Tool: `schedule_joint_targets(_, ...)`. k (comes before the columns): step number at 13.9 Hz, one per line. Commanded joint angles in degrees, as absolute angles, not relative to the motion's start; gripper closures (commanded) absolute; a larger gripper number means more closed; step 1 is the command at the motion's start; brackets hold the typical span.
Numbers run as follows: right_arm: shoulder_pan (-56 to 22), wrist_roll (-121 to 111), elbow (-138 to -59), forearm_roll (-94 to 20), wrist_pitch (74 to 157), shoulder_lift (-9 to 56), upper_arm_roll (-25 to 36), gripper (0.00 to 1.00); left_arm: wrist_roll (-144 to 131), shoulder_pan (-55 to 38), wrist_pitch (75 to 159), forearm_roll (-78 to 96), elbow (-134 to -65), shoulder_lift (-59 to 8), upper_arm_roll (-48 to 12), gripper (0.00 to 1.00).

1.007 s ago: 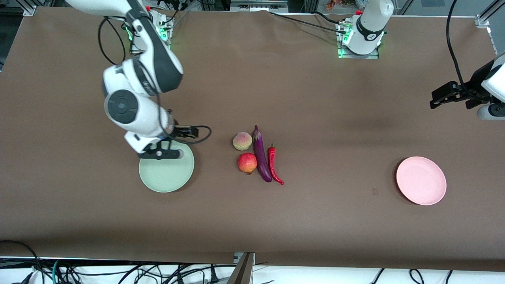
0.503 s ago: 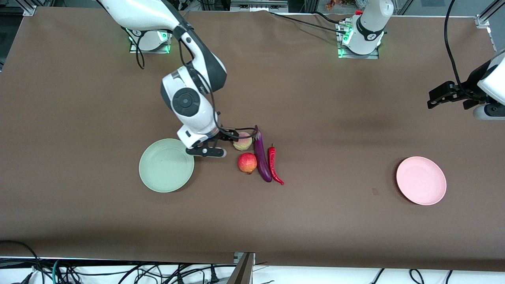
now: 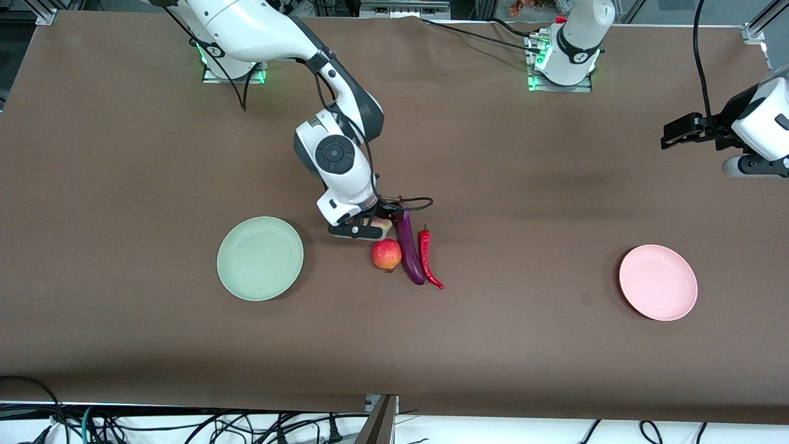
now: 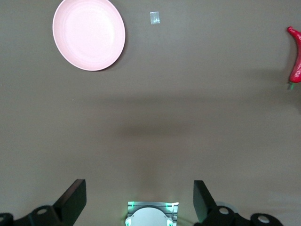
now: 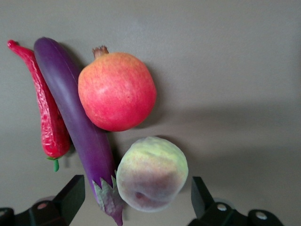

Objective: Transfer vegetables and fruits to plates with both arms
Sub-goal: 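Reach the right gripper to the peach and grasp it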

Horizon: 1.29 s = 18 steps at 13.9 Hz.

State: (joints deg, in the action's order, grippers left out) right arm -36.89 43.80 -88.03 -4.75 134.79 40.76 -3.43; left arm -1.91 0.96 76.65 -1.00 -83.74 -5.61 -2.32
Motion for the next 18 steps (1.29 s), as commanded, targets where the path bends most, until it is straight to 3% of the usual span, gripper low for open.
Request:
schedule_joint_targets(1,-37.7,44.47,-86.84,-4.4,135.44,42.18,-2.81,0.0,-1.49,1.23,77.15,-2.64,-86.29,-3.35,-2.99,0.0)
schedule_joint_targets(5,-37.79,44.47,-86.84,-1.15,135.44,43.42,-2.72,0.0,-1.58,2.98,85.15,0.16,-95.52,-0.88,-2.9,0.0)
schedule_joint_targets(12,-38.32,44.47,-86.92,-1.05,136.76,45.26,-2.72,0.0,-8.77,2.02,94.55,10.98,-96.15,-11.06,-5.61,0.0)
schedule_joint_targets(13,-38.23,44.39,-86.92,-1.05,136.84,45.52,-2.72,0.1,-11.31,1.67,96.57,11.07,-96.07,-12.73,-7.45,0.0)
schedule_joint_targets(14,-38.23,44.38,-87.01,-1.14,137.54,45.79,-2.72,0.43,-14.38,1.58,98.68,11.34,-96.06,-14.66,-9.82,0.0)
schedule_joint_targets(15,-38.23,44.38,-86.92,-1.23,137.9,45.97,-2.72,0.69,-17.81,1.5,101.49,11.34,-96.06,-16.68,-12.19,0.0)
schedule_joint_targets(16,-38.23,44.47,-86.92,-1.32,137.99,45.97,-2.72,0.84,-20.97,1.32,105.34,11.34,-95.98,-19.14,-14.39,0.0)
schedule_joint_targets(18,-38.23,44.12,-86.75,-1.23,137.47,45.09,-2.64,0.88,-24.59,-1.56,112.29,11.25,-95.45,-23.62,-15.47,0.0)
